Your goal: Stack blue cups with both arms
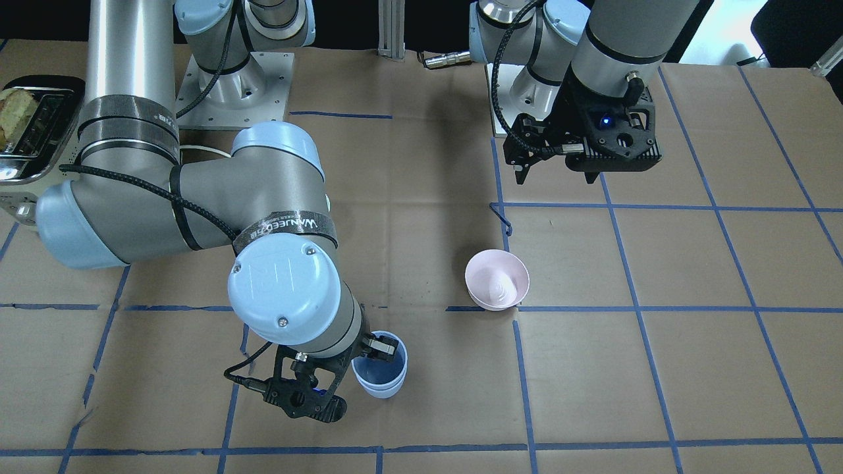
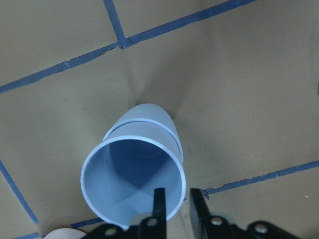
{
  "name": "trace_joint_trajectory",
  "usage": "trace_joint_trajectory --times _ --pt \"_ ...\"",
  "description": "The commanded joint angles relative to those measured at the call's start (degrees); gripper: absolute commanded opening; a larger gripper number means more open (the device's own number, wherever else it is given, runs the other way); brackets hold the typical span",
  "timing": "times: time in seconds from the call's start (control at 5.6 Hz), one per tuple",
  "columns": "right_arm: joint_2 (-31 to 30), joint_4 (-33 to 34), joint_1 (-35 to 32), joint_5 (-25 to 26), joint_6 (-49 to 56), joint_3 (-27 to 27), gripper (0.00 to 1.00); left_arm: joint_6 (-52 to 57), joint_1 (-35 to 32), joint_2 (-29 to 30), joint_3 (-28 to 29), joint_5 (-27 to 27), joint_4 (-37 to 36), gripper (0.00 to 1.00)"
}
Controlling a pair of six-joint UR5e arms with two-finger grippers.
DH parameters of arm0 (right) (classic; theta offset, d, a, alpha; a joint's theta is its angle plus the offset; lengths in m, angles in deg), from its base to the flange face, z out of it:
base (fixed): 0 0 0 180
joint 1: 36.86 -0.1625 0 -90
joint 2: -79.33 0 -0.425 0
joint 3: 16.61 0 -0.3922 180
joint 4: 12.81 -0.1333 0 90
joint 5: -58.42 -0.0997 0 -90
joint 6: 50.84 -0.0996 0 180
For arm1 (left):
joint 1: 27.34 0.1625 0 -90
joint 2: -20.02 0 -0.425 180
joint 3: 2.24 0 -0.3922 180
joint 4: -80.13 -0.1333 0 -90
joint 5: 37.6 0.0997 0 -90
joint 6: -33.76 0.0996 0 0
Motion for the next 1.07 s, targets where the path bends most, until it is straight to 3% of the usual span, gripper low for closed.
trace_joint_trajectory --times 0.0,0.18,0.54,0.71,0.89 --pt "-3.83 -1.03 0.89 -0.02 0.20 -0.14 1.00 0.00 0.00 0.00 0.00 0.06 -0.09 0.99" --pt "-8.47 -4.86 1.68 0.94 2.90 0.65 1.00 0.00 0.00 0.00 0.00 0.06 -0.09 0.99" --pt "-14.20 -17.14 6.66 7.70 15.08 0.92 1.00 0.00 0.00 -0.09 0.00 0.06 -0.09 0.99" --pt "-17.71 -21.73 11.31 7.89 21.32 3.01 0.99 0.00 0.00 -0.09 0.00 0.06 -0.09 0.99" --pt "-23.40 -21.52 13.35 7.80 23.38 9.29 0.98 0.00 0.00 -0.09 0.00 0.06 -0.09 0.99"
